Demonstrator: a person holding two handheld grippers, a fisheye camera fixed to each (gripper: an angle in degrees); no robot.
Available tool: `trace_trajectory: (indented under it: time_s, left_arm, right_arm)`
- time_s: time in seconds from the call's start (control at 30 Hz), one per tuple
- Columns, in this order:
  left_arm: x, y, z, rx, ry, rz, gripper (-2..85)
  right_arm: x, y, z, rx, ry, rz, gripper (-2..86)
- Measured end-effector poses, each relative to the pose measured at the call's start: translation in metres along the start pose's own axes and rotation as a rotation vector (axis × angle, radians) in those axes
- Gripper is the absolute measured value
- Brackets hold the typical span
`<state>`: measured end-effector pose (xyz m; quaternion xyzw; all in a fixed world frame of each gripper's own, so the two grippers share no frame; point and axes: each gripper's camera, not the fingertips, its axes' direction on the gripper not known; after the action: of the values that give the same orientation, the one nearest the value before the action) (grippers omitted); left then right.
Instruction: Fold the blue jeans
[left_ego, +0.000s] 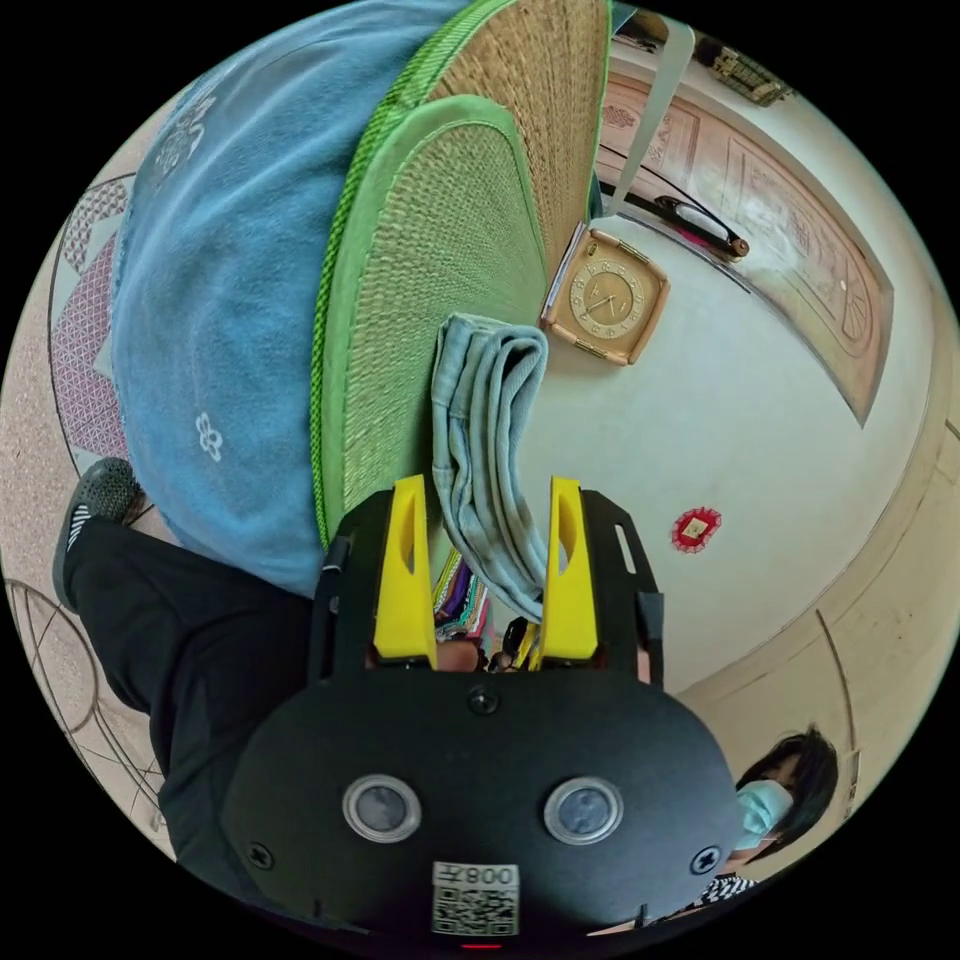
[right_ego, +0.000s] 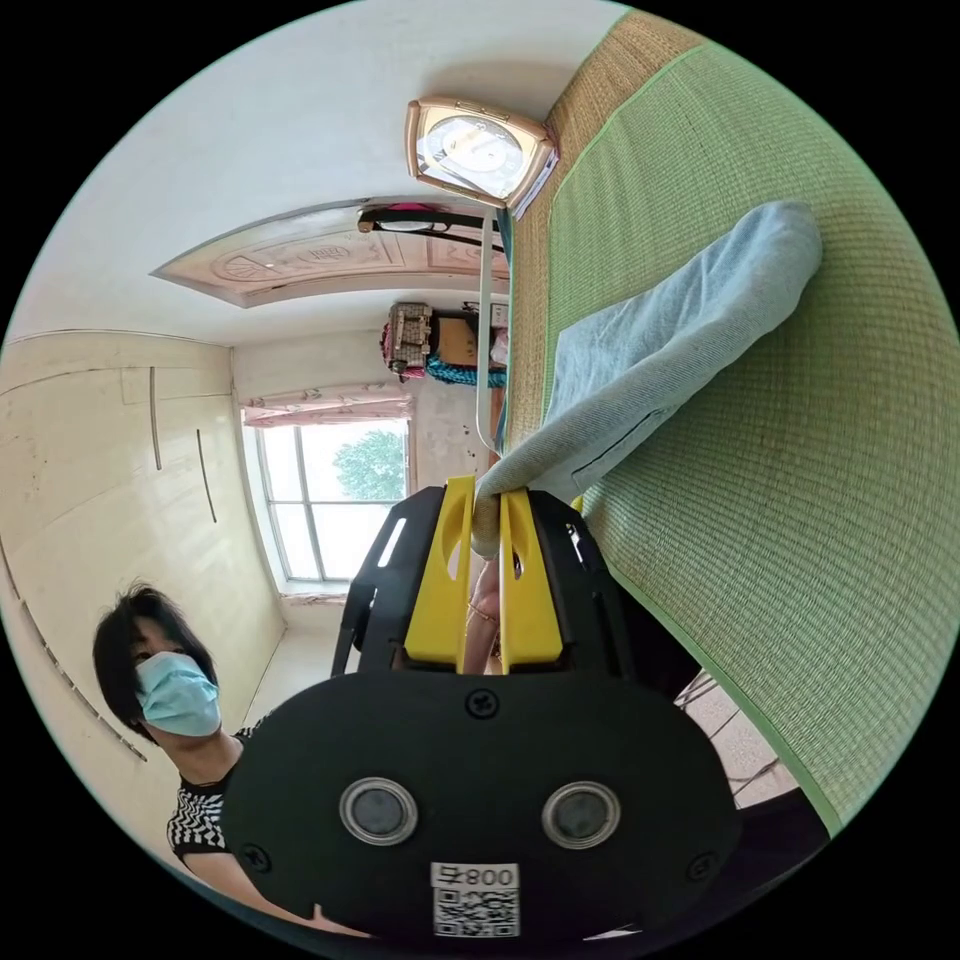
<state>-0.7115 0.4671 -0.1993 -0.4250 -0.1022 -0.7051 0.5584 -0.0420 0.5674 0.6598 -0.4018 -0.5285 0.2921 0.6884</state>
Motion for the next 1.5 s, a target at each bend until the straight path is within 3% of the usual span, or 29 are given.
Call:
trace_trajectory:
  time_s: [0.33, 0.93, 1.5]
  left_arm:
    - [0.007, -0.01, -0.004, -0.05, -0.112, 0.047, 8.3]
    - [-0.01, 0.078, -0.044, -0.114, -0.107, 0.076, 7.4]
    - [-0.016, 0.179, -0.022, -0.173, -0.048, 0.161, 7.2]
  right_arm:
    - [0.007, 0.032, 0.002, 0.014, 0.008, 0.038, 1.0]
    - [0.003, 0.163, -0.009, 0.01, -0.009, 0.083, 1.1]
    - [-0.019, 0.32, -0.051, 0.035, -0.041, 0.047, 1.4]
